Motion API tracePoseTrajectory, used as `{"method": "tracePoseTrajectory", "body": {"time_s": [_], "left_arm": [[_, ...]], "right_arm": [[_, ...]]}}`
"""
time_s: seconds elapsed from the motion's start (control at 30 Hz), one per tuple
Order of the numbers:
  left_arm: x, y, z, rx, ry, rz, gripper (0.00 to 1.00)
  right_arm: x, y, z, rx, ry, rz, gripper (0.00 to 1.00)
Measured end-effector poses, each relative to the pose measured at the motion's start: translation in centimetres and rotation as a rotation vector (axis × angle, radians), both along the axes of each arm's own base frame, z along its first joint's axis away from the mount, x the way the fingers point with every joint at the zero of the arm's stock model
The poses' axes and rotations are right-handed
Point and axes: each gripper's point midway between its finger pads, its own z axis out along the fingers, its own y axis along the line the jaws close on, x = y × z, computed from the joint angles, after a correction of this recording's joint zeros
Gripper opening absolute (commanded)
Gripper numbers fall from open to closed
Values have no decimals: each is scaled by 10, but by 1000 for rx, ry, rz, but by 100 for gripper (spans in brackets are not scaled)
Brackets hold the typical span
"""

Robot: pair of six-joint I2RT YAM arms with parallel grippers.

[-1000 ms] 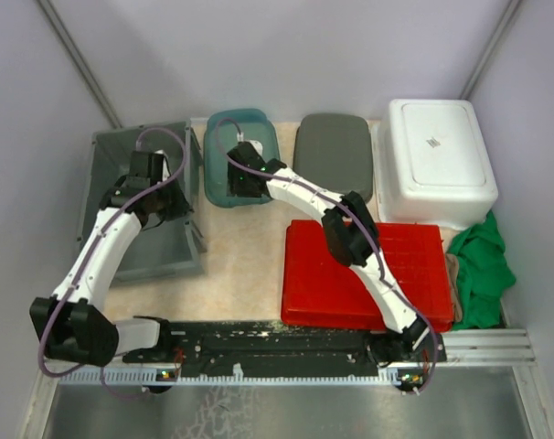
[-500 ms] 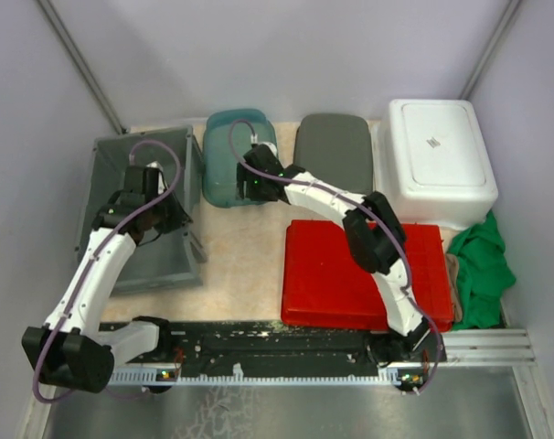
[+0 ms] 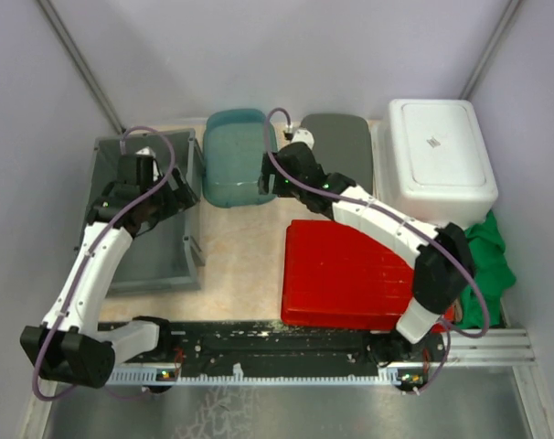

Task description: Turn the large container upside down

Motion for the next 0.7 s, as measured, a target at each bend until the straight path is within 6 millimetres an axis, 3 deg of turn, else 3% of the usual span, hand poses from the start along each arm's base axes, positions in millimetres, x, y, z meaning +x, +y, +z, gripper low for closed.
{"method": "tracePoseTrajectory", "body": {"time_s": [0.1,0.27,0.4,0.6,0.7], "left_arm": [[14,1,5,21,-36,-4,96],[32,-5,-29,45,46,-29,80],[37,-11,-50,57,93,-48,54],[40,-10,-62,98,113,-72,2],[44,-9,-51,126,92,-94,0]], "right_arm": [[-13,-23,5,-18,-20,-29,80],[-31,-53,10,-38,-40,-75,81],[-42,-73,5,-65,-40,-108,82],[-58,-103,-8,-133,-18,-154,83],[-63,-116,-6,-152,-23,-181,83]]}}
